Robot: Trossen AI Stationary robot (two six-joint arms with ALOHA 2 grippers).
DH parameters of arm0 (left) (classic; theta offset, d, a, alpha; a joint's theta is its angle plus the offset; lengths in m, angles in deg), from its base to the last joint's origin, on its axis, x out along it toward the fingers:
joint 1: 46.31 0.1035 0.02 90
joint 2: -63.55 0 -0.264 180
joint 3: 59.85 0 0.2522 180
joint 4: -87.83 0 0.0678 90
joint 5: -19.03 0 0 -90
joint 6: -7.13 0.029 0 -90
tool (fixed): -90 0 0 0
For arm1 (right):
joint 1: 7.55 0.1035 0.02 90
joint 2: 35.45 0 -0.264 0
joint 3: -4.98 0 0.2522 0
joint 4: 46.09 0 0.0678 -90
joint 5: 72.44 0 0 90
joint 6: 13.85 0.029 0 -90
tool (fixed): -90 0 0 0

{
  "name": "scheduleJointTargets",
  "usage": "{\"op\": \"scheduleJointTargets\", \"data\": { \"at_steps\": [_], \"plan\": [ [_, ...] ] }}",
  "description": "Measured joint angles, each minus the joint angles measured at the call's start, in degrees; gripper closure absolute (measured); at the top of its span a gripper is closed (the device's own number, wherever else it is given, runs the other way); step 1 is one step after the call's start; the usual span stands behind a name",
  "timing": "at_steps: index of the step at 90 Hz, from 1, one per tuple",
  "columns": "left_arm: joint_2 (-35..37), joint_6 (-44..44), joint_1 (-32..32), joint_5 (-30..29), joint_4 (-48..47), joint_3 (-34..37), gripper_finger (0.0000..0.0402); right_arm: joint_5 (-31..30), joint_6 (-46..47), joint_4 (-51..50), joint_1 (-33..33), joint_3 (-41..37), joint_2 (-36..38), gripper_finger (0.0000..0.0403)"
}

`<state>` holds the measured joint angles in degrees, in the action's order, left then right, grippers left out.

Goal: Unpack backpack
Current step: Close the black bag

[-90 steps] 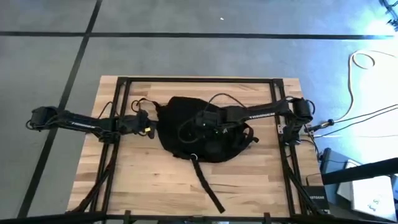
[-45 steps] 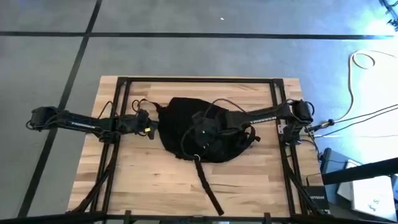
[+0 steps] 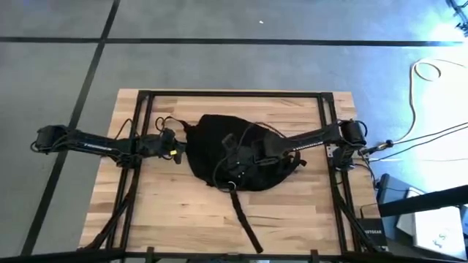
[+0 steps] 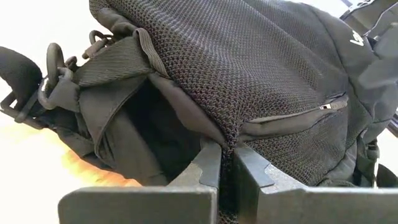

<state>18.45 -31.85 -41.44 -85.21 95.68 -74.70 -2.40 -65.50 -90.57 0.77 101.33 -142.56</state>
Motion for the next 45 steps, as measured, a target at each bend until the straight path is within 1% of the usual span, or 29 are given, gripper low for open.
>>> {"op": "scheduleJointTargets", "data": {
  "at_steps": [6, 12, 25, 36, 45],
  "plan": [
    [0.0, 0.0, 0.0, 0.1, 0.0, 0.0, 0.0401, -0.1, -3.5, 0.3, 1.2, 0.0, -0.7, 0.0198],
    [0.0, 0.0, 0.0, 0.1, 0.0, 0.0, 0.0401, -0.1, -4.4, 0.9, 2.0, 0.0, -1.2, 0.0202],
    [0.0, 0.2, 0.0, 0.1, 0.1, -0.1, 0.0401, -0.3, -5.0, 0.2, 2.2, 0.0, -2.0, 0.0236],
    [0.0, 0.2, 0.0, 0.1, 0.0, -0.1, 0.0401, -2.9, -8.5, 1.0, 2.1, 0.0, -2.8, 0.0267],
    [0.0, 0.2, 0.0, 0.1, 0.0, -0.1, 0.0401, -3.0, -10.3, 0.4, 2.0, 0.0, -3.5, 0.0289]
  ]
}}
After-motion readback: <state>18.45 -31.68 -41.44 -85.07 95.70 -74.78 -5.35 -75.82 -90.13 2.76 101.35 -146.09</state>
